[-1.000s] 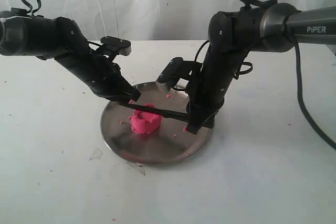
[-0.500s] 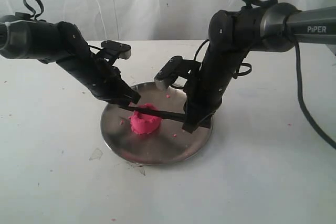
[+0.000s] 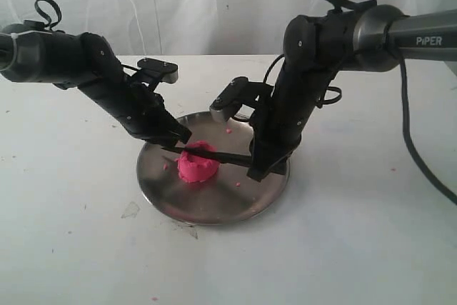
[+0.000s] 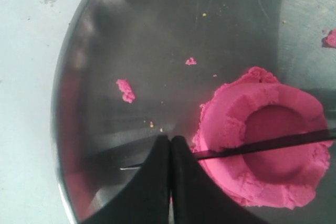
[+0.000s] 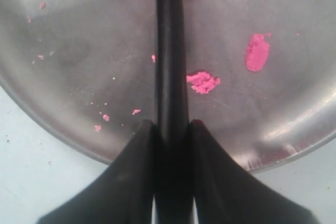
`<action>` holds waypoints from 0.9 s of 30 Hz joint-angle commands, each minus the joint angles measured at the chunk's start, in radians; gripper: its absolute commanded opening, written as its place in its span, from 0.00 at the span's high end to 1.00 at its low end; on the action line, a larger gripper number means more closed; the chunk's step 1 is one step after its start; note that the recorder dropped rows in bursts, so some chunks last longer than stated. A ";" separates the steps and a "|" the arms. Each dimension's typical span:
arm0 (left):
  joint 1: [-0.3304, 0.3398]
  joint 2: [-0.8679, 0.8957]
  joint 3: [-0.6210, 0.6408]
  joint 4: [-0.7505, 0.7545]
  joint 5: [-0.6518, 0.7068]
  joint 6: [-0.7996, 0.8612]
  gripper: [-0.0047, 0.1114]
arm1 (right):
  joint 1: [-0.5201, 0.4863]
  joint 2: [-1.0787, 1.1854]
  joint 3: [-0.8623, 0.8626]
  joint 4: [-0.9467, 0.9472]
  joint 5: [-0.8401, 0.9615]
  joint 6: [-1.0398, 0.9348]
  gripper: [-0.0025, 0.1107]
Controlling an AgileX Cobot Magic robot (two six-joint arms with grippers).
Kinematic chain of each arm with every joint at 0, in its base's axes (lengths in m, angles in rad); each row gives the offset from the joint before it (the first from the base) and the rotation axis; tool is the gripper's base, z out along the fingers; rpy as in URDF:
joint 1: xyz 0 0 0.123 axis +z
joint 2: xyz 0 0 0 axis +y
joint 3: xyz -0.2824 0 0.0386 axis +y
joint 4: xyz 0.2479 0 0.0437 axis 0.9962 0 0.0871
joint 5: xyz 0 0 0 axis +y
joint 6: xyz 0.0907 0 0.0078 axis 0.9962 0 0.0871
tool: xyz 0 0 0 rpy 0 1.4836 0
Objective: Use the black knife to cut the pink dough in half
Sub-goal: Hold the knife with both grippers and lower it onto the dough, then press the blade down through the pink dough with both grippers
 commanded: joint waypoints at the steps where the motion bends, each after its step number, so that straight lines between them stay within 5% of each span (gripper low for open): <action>1: -0.001 0.021 0.006 0.000 0.038 0.003 0.96 | -0.002 0.037 0.001 0.007 -0.009 0.000 0.98; 27: -0.001 0.037 0.025 0.000 0.015 0.003 0.96 | -0.002 0.074 0.001 0.005 -0.133 0.040 0.98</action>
